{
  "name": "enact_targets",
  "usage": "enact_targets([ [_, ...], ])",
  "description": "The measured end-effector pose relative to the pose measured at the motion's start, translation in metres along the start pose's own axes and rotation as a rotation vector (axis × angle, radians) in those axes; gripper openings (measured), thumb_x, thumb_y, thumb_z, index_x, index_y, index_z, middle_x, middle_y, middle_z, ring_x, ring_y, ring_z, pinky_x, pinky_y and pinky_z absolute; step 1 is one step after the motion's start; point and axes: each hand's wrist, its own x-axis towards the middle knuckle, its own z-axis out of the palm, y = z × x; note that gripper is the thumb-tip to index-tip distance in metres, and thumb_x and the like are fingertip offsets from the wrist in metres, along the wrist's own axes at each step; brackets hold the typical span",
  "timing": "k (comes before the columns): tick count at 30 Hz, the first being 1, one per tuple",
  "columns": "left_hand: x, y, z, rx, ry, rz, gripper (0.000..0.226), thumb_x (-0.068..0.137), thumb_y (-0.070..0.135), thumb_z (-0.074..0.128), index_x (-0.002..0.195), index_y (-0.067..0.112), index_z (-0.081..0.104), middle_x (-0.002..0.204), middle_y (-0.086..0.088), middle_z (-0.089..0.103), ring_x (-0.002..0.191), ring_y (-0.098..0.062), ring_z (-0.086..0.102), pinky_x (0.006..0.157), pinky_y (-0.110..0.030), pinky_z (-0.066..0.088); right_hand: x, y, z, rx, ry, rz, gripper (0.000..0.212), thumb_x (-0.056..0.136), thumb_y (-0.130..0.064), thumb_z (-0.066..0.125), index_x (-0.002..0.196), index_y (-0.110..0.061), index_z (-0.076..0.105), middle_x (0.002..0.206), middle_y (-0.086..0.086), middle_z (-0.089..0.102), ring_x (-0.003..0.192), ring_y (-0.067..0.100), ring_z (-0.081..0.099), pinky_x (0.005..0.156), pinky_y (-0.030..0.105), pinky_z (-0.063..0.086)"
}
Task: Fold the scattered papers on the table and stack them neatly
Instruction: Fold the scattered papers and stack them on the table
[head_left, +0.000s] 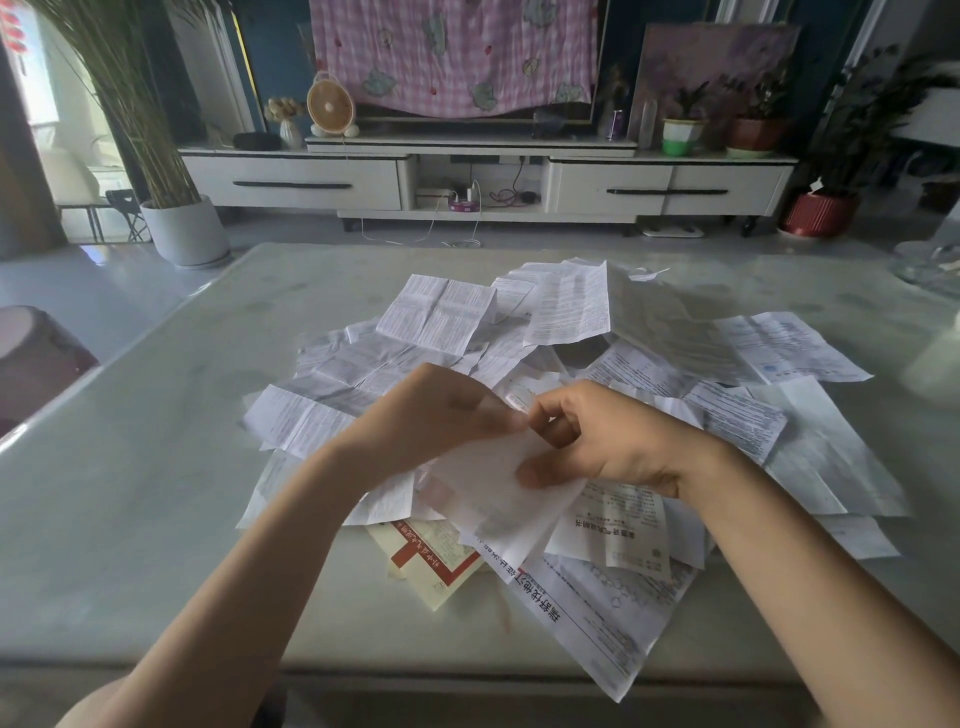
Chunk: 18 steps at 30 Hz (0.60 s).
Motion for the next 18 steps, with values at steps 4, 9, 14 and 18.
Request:
enact_targets([
  [4,0.002,0.001,0.001,0.062,0.210,0.046,0.022,0.082,0.024,0.069,0.080,0.003,0.072,0.073,-0.018,0.066,0.066,-0.015,0.051,0.069,-0.039,0.050,-0.002,-0.001,-0.005,0.095,0.014,-0.039,0.017,0.080,-0.003,0.069,0.096,0.002,0.065,0.091,0.018,0.070,0.077,0.020,0.066,0.071,0.027,0.055],
  [9,-0.001,0.002,-0.030,0.020,0.349,0.014,0.023,0.081,0.026,0.068,0.072,0.005,0.070,0.060,-0.004,0.054,0.051,-0.017,0.046,0.052,-0.026,0.042,-0.020,0.001,-0.029,0.067,-0.153,0.081,0.019,0.086,-0.005,0.060,0.100,0.006,0.067,0.088,0.019,0.072,0.074,0.023,0.071,0.069,0.027,0.058],
  [14,-0.006,0.016,-0.014,0.127,0.180,0.056,0.023,0.080,0.023,0.068,0.057,0.019,0.065,0.040,0.014,0.048,0.036,0.001,0.039,0.038,-0.012,0.034,-0.020,-0.008,-0.028,0.054,-0.045,-0.009,0.042,0.072,-0.036,0.063,0.108,-0.013,0.063,0.095,0.004,0.072,0.079,0.018,0.066,0.069,0.024,0.055],
  [18,-0.004,0.020,-0.001,0.093,0.196,0.136,0.018,0.078,0.034,0.070,0.066,0.021,0.069,0.050,0.013,0.053,0.045,0.000,0.043,0.047,-0.015,0.036,-0.007,-0.010,-0.004,-0.003,-0.057,-0.091,0.019,0.085,-0.016,0.064,0.098,-0.004,0.065,0.093,0.011,0.069,0.081,0.016,0.062,0.071,0.032,0.050],
])
